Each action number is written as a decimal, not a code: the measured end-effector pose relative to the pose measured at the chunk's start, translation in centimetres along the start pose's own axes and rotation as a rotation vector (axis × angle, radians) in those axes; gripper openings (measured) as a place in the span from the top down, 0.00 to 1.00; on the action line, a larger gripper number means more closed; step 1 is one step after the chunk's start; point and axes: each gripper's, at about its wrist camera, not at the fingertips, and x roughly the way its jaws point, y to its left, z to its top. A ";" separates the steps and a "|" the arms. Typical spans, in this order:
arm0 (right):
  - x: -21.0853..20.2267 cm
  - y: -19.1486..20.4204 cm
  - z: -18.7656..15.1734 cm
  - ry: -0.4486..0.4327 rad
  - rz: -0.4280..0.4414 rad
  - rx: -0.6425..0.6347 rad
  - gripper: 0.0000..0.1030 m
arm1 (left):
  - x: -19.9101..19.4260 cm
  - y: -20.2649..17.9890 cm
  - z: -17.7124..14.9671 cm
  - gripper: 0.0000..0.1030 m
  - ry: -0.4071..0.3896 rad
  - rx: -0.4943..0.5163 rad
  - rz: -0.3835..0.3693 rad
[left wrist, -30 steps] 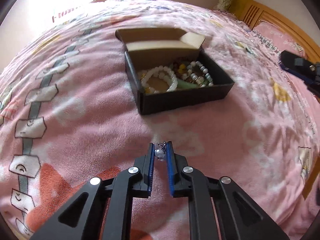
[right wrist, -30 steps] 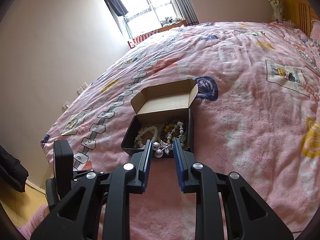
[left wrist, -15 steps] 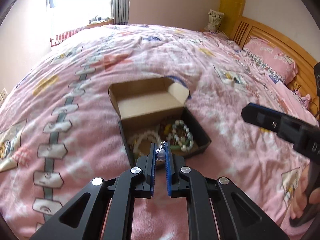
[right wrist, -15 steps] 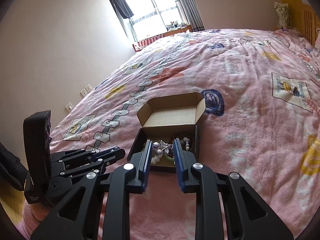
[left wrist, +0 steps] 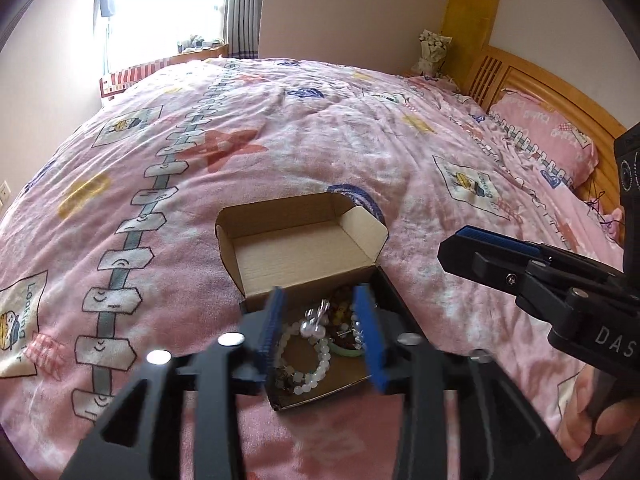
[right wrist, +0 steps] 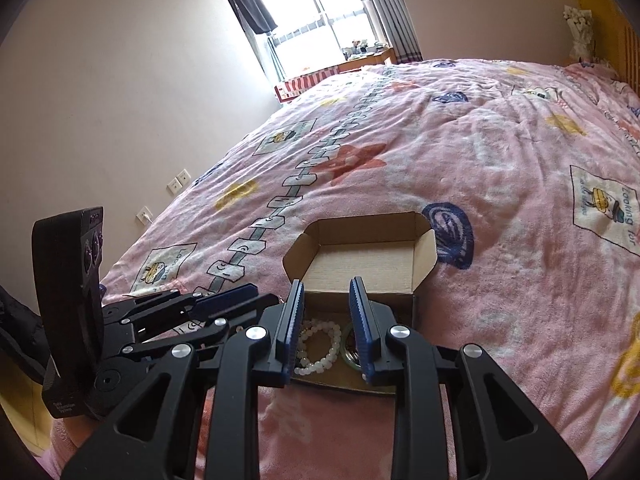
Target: Organize jewelry
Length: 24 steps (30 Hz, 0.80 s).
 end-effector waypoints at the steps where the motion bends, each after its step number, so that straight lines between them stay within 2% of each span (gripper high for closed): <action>1: 0.0 -0.1 -0.1 -0.001 -0.001 0.003 0.74 | -0.3 0.0 -0.1 0.24 -0.024 -0.002 0.009; 2: 0.0 -0.1 -0.1 -0.002 -0.002 0.005 0.73 | -0.7 0.1 -0.2 0.24 -0.046 -0.004 0.017; 10: -2.1 -0.7 -1.3 -0.022 -0.019 0.028 0.66 | -1.9 1.0 -0.6 0.24 -0.038 -0.035 0.018; 15: -4.5 -0.6 -2.5 -0.044 -0.039 0.025 0.44 | -3.6 0.8 -1.4 0.22 -0.045 -0.030 0.024; 18: -6.0 -0.5 -3.4 -0.055 -0.044 0.025 0.27 | -4.8 0.5 -2.3 0.19 -0.054 -0.023 0.028; 20: -7.0 -0.3 -4.1 -0.066 -0.056 0.018 0.12 | -5.5 0.3 -2.9 0.19 -0.059 -0.015 0.031; 24: -8.2 0.1 -5.2 -0.051 -0.063 0.005 0.07 | -6.9 -0.3 -4.0 0.14 -0.064 0.003 0.044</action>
